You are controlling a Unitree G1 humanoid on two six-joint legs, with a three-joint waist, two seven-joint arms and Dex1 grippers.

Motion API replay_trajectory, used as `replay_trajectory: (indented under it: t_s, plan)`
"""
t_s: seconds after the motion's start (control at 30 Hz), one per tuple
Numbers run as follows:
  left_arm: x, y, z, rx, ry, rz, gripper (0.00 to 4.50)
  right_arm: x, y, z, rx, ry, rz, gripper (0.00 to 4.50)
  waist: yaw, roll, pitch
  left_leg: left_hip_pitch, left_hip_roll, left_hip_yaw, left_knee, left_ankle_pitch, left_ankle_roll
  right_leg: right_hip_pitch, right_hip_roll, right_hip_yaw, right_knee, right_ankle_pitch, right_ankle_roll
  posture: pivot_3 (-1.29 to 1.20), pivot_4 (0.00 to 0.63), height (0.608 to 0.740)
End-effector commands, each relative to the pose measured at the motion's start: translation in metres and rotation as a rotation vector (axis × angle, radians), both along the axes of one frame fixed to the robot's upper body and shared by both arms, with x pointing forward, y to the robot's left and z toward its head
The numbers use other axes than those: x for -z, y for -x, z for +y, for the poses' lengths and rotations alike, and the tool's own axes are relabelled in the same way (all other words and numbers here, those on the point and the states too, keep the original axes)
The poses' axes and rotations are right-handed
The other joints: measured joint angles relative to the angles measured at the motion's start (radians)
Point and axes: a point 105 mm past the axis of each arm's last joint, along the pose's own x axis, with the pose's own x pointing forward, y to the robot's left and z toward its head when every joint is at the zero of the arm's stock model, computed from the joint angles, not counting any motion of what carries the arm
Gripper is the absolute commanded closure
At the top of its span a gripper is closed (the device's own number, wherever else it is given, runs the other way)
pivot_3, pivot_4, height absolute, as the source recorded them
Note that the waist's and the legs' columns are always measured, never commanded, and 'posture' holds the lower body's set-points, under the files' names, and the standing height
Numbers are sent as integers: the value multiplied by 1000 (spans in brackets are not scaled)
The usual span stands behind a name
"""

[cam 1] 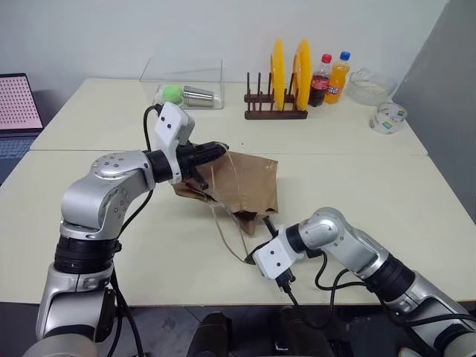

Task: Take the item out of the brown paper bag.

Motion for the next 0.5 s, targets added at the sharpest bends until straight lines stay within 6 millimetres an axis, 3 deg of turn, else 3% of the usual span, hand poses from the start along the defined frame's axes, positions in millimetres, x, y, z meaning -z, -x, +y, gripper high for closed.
replay_trajectory:
  t_s: [0.03, 0.17, 0.4, 0.5]
  plan:
    - [-47, -2, 7, -53, 53, -152, 4500, 34, 11, -21, -20, 163, 56, 4457, 0, 0, 0, 0, 0, 0, 0, 0, 0, 1, 0, 0, 0, 0, 0, 0, 150, 740]
    - [-60, -3, 4, -50, 56, -190, 4500, 39, 14, -29, -30, 197, 60, 4457, 0, 0, -1, 11, 0, -1, -2, 0, 0, 11, -1, -1, -3, -1, 1, 0, 150, 740]
    - [-68, -3, 4, -37, 55, -220, 4500, 37, 11, -28, -8, 160, 45, 4457, 0, 0, -1, 11, -1, -1, -2, 0, -1, 12, -2, -1, -4, -1, 2, 0, 150, 740]
    - [-61, 6, 2, 37, 33, -196, 4500, 17, 5, -15, 38, 13, 43, 4457, -1, 0, -1, 11, -1, -1, -2, 0, -1, 12, -2, -1, -4, -1, 2, 0, 150, 740]
